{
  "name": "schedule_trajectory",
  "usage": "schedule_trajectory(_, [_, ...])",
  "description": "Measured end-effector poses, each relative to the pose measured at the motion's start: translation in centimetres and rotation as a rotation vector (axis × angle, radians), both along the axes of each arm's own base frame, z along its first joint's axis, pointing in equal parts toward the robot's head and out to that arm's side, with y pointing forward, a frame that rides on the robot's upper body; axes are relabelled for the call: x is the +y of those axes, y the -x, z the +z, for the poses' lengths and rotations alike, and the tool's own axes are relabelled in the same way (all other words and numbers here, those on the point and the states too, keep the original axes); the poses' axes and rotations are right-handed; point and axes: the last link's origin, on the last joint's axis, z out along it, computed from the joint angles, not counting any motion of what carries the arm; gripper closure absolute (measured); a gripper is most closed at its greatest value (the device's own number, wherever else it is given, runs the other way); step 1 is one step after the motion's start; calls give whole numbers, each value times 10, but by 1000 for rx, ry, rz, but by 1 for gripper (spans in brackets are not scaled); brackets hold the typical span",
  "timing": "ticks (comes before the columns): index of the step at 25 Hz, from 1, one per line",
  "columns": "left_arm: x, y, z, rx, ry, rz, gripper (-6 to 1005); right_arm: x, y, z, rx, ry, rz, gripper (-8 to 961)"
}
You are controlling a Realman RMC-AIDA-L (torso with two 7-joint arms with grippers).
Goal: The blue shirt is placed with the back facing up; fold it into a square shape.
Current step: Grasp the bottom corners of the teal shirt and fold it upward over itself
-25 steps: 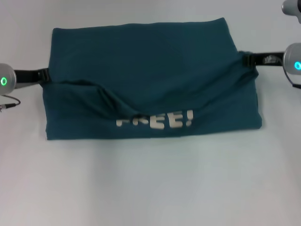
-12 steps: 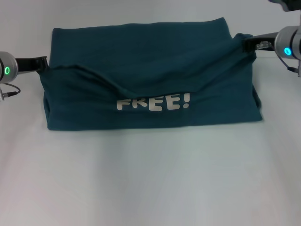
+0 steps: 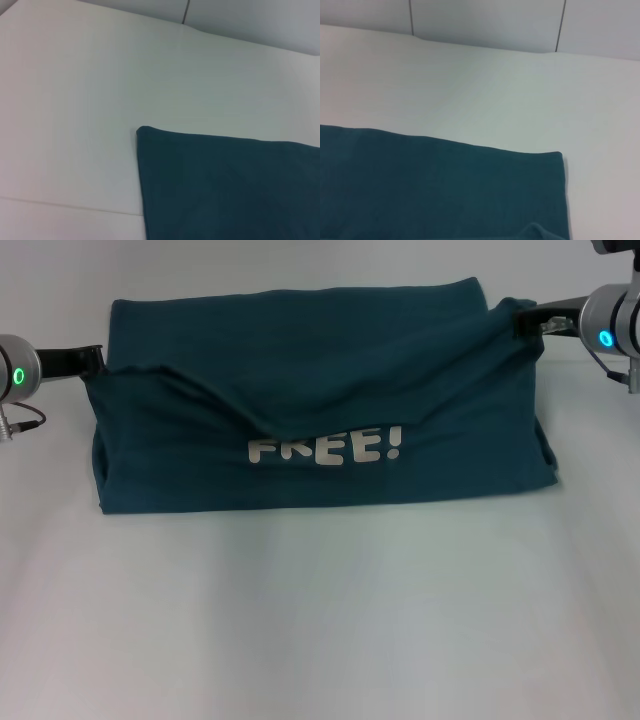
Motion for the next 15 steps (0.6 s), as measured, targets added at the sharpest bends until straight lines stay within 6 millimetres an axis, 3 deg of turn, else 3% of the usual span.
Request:
schedule_trajectory(10, [-1, -3, -10, -7, 24, 0, 936, -3, 0, -6, -4, 25, -1, 768])
schedule_trajectory(15, [-3, 1, -5, -94, -19, 67, 710, -1, 2, -2, -15, 24, 7, 761])
